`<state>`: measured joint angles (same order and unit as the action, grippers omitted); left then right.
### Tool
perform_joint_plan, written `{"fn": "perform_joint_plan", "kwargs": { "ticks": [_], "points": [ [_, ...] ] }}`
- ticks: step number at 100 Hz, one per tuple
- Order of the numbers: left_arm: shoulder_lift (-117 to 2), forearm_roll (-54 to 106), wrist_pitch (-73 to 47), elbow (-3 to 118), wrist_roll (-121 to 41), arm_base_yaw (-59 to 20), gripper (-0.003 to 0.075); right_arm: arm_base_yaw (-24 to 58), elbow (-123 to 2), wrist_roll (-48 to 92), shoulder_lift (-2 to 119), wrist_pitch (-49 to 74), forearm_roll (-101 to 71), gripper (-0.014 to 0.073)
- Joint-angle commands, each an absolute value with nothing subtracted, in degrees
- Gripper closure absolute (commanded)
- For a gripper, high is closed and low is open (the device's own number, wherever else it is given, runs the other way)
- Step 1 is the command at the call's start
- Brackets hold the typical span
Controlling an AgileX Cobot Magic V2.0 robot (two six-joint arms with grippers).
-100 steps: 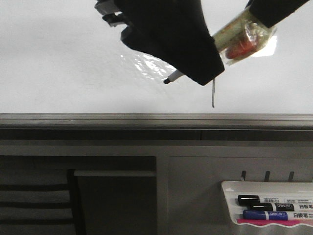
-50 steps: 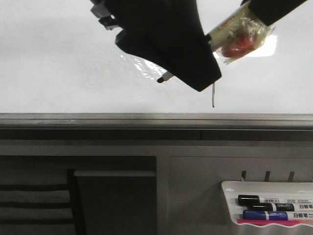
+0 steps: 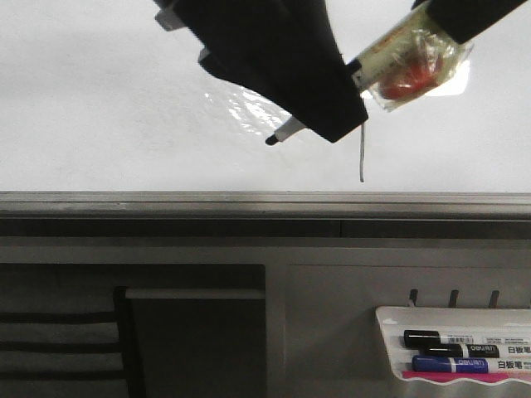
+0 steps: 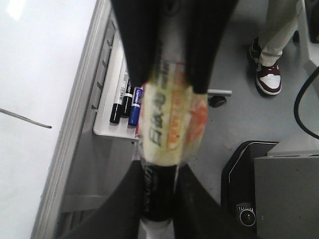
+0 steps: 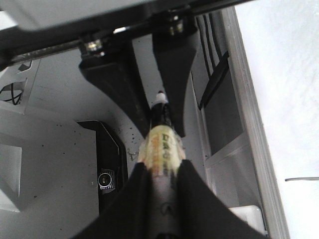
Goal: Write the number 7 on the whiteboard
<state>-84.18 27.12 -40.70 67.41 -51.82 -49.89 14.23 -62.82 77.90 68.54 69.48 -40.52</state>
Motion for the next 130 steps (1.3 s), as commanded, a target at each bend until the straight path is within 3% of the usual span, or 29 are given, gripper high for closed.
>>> {"fn": "perform_joint_plan", "kwargs": {
  "ticks": [1,9,21,28,65,82,99,130],
  "points": [
    [-82.4,29.2,-37.6,69.6,-51.3,-50.2,0.0741,14.1,-64.7,78.5,67.2,69.6,-43.9,0.0626],
    [-82.4,29.0,-37.6,69.6,-51.3,-50.2,0.0741,14.1,-64.7,78.5,67.2,68.8,-43.9,0.0528],
    [-82.3,25.6,-38.2,69.6,-50.1,-49.6,0.0741,14.1,-64.9,77.9,67.0,67.3,-43.9,0.0308],
    [-81.9,22.8,-38.3,69.6,-46.2,-48.6,0.0741,13.6,-65.6,76.7,66.4,67.2,-42.9,0.0251],
    [-72.0,-12.9,-51.8,66.9,-3.2,-32.5,0.0741,8.8,-69.0,67.9,58.9,67.0,-34.8,0.0249],
    [-65.6,-16.7,-42.1,58.8,7.6,-21.3,0.0741,8.8,-68.9,67.9,58.9,67.0,-34.7,0.0249],
    [-64.9,-7.3,-25.3,50.7,8.4,-12.8,0.0741,8.8,-68.9,67.9,59.4,67.0,-34.7,0.0249],
    [-72.4,-2.8,-13.0,48.7,8.4,-11.3,0.0741,8.8,-68.9,67.9,61.1,67.0,-34.7,0.0249]
  ]
}}
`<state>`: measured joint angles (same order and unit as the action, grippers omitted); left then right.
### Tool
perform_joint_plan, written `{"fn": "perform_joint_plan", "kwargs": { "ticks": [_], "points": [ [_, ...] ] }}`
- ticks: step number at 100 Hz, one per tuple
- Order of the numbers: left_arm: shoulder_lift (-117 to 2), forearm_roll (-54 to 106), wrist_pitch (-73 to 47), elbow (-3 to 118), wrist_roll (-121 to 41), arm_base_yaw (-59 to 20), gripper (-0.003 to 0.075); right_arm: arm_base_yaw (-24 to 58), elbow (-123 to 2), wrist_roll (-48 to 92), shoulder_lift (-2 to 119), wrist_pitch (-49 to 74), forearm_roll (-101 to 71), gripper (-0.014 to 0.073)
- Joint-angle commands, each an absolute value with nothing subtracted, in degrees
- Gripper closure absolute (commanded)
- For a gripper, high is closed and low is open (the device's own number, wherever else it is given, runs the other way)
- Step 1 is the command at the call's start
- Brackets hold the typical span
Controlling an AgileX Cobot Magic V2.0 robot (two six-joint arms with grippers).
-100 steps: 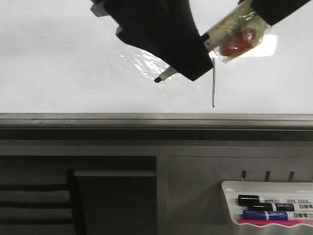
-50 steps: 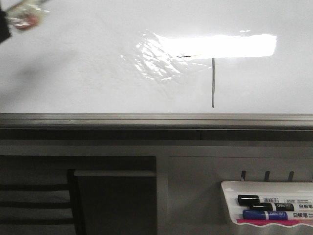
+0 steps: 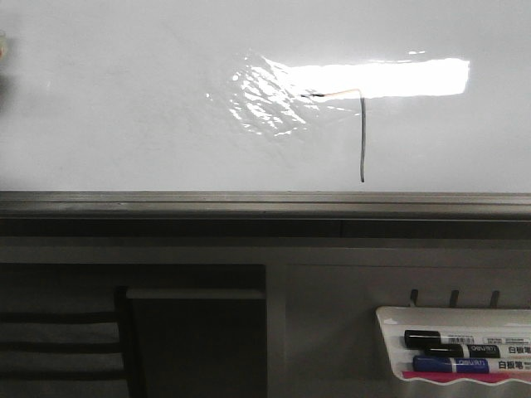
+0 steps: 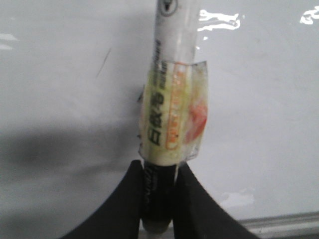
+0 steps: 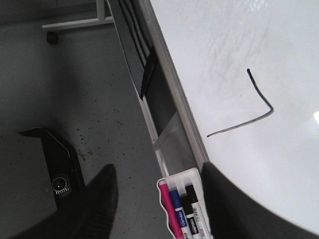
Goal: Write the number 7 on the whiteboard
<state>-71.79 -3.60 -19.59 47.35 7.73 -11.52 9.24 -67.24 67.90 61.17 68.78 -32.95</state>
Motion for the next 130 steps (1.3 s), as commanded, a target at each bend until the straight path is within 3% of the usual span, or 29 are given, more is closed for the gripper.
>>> {"fn": "perform_joint_plan", "kwargs": {
  "ticks": [1,43,71,106,121,130],
  "points": [
    [-72.6,-2.8,-12.9,48.7,8.4,-11.3,0.0741,8.8,-68.9,67.9,61.1,67.1,-34.7,0.0249],
    [-75.5,-2.8,-12.0,48.7,8.4,-11.3,0.0723,8.8,-67.6,67.9,61.6,66.9,-34.7,0.0249],
    [-75.3,-2.9,-12.3,48.8,8.3,-11.3,0.0423,8.8,-67.6,64.9,61.6,66.8,-34.6,0.0251],
    [-59.7,-2.9,-27.6,49.8,7.8,-11.3,0.0417,5.9,-67.7,29.1,56.4,60.5,-22.2,0.0251],
    [-49.4,-6.0,-33.7,48.0,7.2,-11.3,0.0419,3.8,-64.5,21.7,52.1,56.2,-17.8,0.0254],
    [-43.0,-6.0,-32.3,44.3,7.2,-11.3,0.0419,2.8,-59.0,21.0,47.9,49.8,-17.3,0.0305]
  ]
}}
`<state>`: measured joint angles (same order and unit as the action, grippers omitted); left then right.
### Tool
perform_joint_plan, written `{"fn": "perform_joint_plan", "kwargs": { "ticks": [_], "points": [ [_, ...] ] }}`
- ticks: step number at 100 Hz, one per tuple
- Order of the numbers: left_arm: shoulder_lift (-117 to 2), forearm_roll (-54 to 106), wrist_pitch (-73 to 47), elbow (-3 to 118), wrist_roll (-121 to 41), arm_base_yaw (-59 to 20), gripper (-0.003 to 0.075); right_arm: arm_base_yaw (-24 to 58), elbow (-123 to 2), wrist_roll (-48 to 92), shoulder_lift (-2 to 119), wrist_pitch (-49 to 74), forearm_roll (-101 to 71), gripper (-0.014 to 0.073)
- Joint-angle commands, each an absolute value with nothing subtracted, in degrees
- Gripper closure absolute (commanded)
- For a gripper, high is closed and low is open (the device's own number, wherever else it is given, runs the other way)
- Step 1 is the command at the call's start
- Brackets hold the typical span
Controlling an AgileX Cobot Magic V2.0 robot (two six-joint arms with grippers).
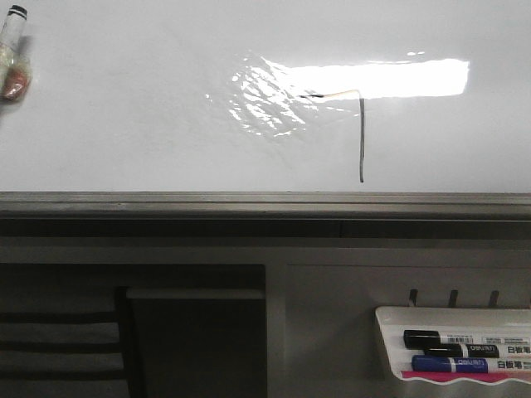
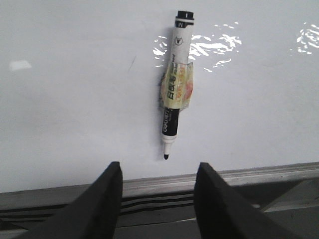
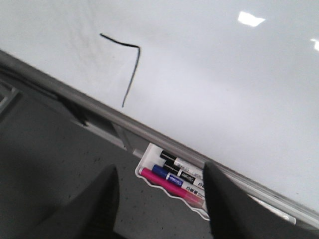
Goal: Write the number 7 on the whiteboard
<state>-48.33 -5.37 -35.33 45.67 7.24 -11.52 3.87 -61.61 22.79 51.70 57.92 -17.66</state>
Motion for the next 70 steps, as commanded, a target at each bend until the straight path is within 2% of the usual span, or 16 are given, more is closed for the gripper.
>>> {"fn": "perform_joint_plan", "kwargs": {
  "ticks": [1,23,40,48,66,70],
  "points": [
    [-42.5,-6.0,-32.1,43.9,7.2,-11.3,0.0419,2.7,-58.5,21.0,47.2,49.2,-17.3,0.0316],
    [-29.8,-5.8,-22.1,30.5,7.2,-11.3,0.0419,2.6,-42.4,21.0,37.4,34.2,-18.3,0.0479],
    [-27.4,-5.8,-18.2,25.0,7.2,-11.3,0.0445,2.6,-34.5,21.0,33.0,27.4,-20.2,0.0601],
    [-27.6,-5.8,-18.2,24.3,7.2,-11.3,0.0518,2.6,-33.0,21.0,32.5,27.2,-20.2,0.0663],
    [-27.6,-5.8,-18.3,24.2,7.2,-11.3,0.0727,2.6,-31.9,21.0,32.5,25.3,-20.2,0.0665],
    [-27.6,-5.8,-18.4,24.2,7.2,-11.3,0.074,2.6,-31.9,21.0,32.5,25.1,-20.2,0.0665]
  ]
}}
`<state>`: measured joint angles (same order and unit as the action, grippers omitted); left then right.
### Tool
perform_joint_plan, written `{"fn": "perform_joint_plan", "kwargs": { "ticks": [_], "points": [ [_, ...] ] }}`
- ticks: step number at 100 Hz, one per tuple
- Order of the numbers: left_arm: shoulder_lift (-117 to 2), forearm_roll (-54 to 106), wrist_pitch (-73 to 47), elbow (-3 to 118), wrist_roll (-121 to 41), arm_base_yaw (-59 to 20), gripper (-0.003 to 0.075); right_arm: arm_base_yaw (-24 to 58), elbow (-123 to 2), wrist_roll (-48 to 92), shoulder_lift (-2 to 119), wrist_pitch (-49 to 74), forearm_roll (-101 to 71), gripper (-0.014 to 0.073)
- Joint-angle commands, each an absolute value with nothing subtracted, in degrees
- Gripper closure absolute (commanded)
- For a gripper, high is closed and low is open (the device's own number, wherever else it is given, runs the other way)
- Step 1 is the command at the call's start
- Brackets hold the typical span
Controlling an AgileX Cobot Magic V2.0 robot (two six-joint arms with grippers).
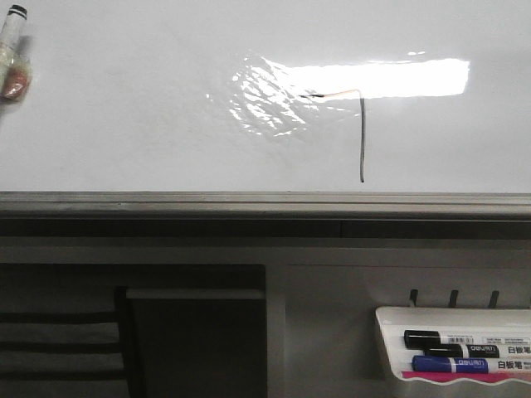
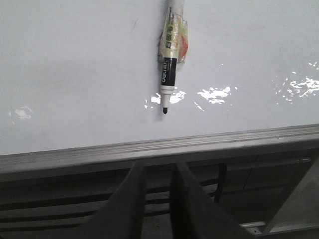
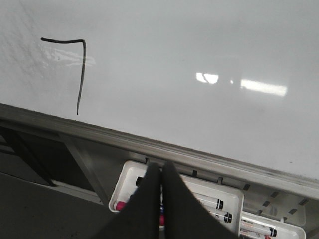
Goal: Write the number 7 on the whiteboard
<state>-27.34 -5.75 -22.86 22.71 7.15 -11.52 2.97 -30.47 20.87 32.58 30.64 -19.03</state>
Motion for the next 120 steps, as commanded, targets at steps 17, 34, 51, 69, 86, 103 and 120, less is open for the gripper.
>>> {"fn": "perform_joint_plan", "kwargs": {
  "ticks": [17,34,51,69,86,103,120],
  "points": [
    [-27.6,-5.8,-18.5,24.2,7.2,-11.3,0.0741,2.6,-31.9,21.0,32.5,25.1,-20.2,0.0665],
    [-27.6,-5.8,-18.5,24.2,7.2,-11.3,0.0741,2.6,-31.9,21.0,32.5,25.1,-20.2,0.0665],
    [-26.3,-5.8,-18.0,23.6,7.2,-11.3,0.0741,2.6,-31.9,21.0,32.5,25.1,-20.2,0.0665],
    [-18.0,-5.8,-15.6,17.0,7.2,-8.6,0.0741,2.6,-31.9,21.0,32.5,25.1,-20.2,0.0665],
    [-7.4,-3.5,-8.7,7.6,8.3,-5.5,0.0741,2.6,-31.9,21.0,32.5,25.1,-20.2,0.0665],
    [-0.2,1.2,0.0,0.1,8.3,-3.4,0.0741,2.6,-31.9,21.0,32.5,25.1,-20.2,0.0665],
    [1.7,1.7,1.5,-2.0,8.3,-3.6,0.0741,2.6,-31.9,21.0,32.5,25.3,-20.2,0.0665]
  ]
}}
